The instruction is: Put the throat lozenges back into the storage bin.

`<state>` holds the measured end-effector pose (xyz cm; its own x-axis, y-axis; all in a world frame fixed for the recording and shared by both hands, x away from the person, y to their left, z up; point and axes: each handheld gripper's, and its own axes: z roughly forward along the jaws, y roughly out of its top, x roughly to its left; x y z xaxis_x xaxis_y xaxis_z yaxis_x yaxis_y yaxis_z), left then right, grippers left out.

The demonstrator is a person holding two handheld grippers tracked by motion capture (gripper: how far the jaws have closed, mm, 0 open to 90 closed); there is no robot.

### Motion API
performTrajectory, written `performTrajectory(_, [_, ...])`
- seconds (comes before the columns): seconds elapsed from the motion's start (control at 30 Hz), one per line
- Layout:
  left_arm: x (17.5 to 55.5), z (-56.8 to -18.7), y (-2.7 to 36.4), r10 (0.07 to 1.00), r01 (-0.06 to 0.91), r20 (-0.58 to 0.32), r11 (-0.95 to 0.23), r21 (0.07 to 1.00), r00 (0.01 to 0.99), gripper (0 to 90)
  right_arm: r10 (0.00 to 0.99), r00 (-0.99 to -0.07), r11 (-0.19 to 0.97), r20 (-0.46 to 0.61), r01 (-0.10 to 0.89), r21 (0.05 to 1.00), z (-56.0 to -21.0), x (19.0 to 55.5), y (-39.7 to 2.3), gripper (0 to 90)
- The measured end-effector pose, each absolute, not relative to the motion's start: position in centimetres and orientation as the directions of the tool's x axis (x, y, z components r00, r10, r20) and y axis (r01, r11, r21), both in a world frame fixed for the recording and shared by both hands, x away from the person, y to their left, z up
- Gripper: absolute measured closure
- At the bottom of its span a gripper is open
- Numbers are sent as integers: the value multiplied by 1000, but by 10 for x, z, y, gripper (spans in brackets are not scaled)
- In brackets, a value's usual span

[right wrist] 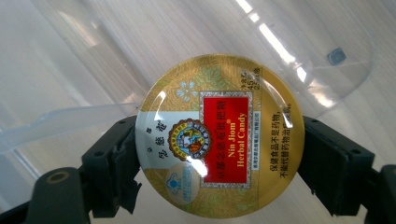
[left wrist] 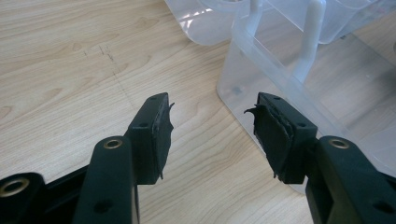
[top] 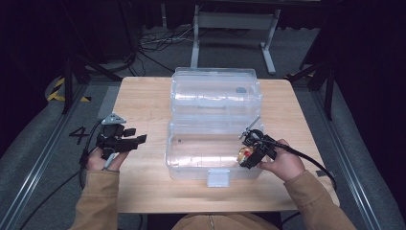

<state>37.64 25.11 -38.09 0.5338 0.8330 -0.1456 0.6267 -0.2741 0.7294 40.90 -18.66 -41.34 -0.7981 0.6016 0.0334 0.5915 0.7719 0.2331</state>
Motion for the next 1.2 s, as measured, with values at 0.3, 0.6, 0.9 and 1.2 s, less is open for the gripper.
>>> performTrajectory(0.3, [376,-381,251,833,627,-146,-273,730,534,463,610,-793,774,14,599,206,-410,407,-186,200])
performTrajectory(0.6, [377,-382,250,835,629,-146,-274,727,531,463,622,-783,769,7,612,182,-413,410,-182,200])
performTrajectory(0.9, [377,-382,250,833,627,-143,-278,728,535,463,631,-776,764,-2,620,179,-415,411,-179,199])
performTrajectory(1.2, [376,-381,251,834,630,-148,-272,728,531,463,637,-770,759,-9,626,176,-415,411,-179,183])
